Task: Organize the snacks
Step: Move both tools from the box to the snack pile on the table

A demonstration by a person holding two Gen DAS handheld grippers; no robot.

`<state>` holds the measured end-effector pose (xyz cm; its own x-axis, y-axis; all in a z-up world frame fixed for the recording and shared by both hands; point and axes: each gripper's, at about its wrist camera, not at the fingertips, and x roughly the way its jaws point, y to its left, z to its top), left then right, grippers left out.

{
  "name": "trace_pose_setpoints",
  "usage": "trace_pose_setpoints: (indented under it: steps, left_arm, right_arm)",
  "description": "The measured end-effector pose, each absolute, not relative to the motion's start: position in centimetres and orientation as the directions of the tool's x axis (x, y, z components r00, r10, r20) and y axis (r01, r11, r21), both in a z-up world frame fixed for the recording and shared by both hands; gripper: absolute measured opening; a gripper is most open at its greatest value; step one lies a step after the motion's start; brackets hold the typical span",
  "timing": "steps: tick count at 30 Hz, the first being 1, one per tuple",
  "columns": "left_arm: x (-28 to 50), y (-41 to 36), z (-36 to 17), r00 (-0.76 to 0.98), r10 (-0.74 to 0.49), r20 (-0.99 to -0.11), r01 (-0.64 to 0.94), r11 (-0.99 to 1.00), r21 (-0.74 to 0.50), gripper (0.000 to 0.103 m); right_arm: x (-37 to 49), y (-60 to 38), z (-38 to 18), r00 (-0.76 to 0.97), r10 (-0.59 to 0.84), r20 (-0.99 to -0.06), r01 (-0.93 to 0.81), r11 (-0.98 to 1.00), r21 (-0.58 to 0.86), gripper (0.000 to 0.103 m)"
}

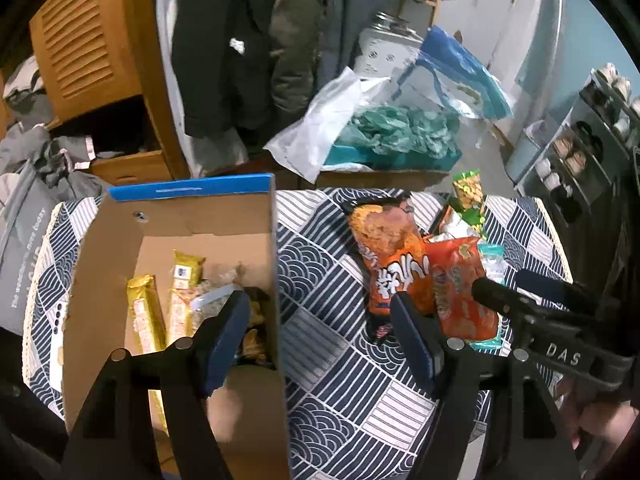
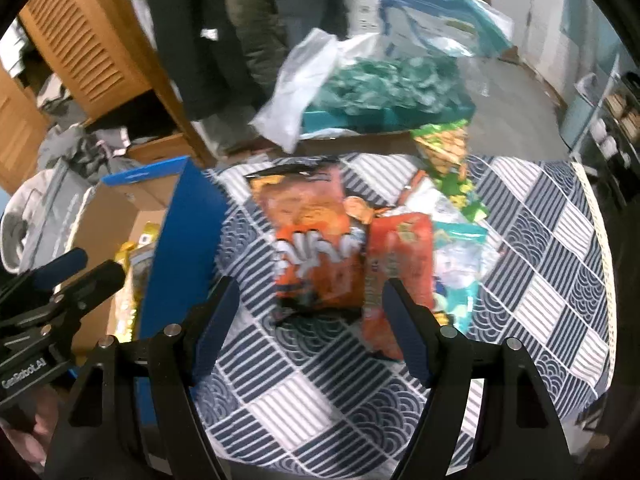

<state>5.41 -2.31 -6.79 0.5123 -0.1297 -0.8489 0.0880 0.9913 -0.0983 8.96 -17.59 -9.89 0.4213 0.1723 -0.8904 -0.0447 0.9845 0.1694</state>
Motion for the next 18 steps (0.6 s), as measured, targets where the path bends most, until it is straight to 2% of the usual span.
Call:
trace_pose_setpoints:
  steps: [10,18]
  left_arm:
    - [7.4,-4.4,-9.4,0.427,-0.145,-0.893,0.074,0.989,-0.125,0.074]
    - [9.3,-6.1,-12.1,0.379,-0.115,-0.918,0.078,0.993,-0.092,0.074]
  right_arm:
    - [10.4,-20.9,-12.2,0.384,0.116,-0.916,0.005,0.992,0.127,0.075]
    - [11.9,-22.1,-15.0,0.334,0.085,-0.939,0.018,0.995,0.097,0.075]
